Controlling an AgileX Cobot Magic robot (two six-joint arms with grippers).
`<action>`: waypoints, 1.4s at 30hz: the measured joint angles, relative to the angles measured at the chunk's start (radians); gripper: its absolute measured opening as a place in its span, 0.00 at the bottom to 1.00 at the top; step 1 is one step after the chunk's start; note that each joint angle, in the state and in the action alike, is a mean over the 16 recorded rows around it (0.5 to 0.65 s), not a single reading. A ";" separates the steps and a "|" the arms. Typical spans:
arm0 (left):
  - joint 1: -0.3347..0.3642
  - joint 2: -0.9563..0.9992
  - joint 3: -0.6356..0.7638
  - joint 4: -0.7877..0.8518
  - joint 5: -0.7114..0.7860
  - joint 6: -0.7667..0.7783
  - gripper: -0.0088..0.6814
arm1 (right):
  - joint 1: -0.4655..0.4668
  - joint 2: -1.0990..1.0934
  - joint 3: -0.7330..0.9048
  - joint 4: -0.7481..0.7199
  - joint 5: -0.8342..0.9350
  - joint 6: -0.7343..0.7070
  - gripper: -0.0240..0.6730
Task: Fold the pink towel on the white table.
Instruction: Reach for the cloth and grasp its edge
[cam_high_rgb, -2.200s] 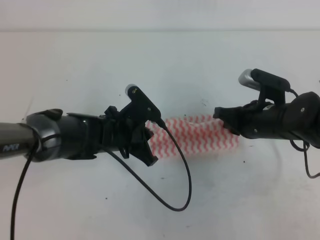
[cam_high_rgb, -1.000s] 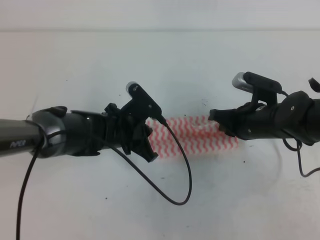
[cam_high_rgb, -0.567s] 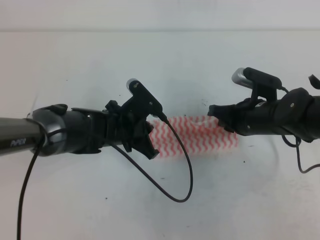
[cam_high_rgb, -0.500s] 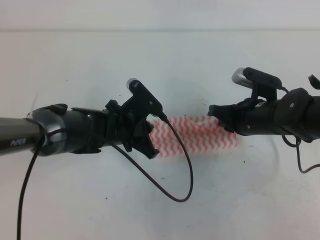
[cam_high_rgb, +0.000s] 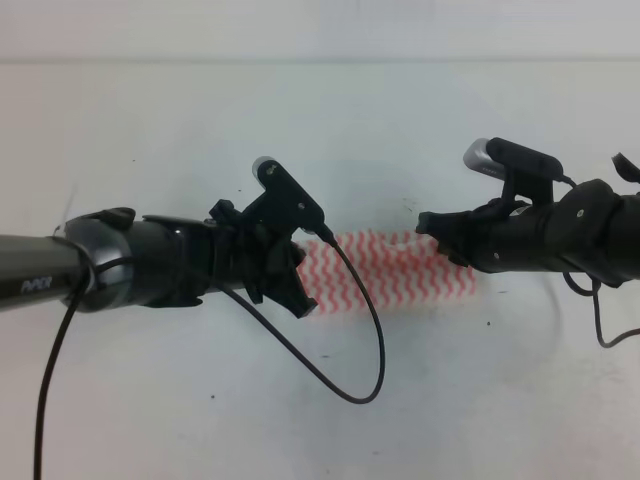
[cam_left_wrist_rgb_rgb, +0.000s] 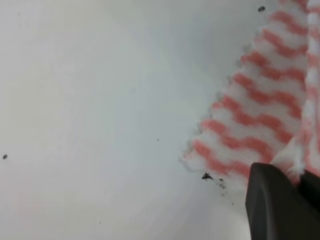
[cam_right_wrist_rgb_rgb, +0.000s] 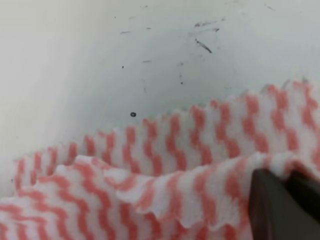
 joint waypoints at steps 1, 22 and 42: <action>0.000 0.000 -0.001 0.000 -0.002 0.000 0.01 | 0.000 0.000 0.000 0.000 -0.001 0.000 0.01; 0.000 0.035 -0.027 0.024 -0.028 0.002 0.01 | 0.000 0.000 0.000 0.000 -0.008 0.000 0.01; 0.000 0.037 -0.031 -0.010 -0.065 -0.006 0.23 | 0.000 -0.002 0.000 0.000 -0.020 0.000 0.01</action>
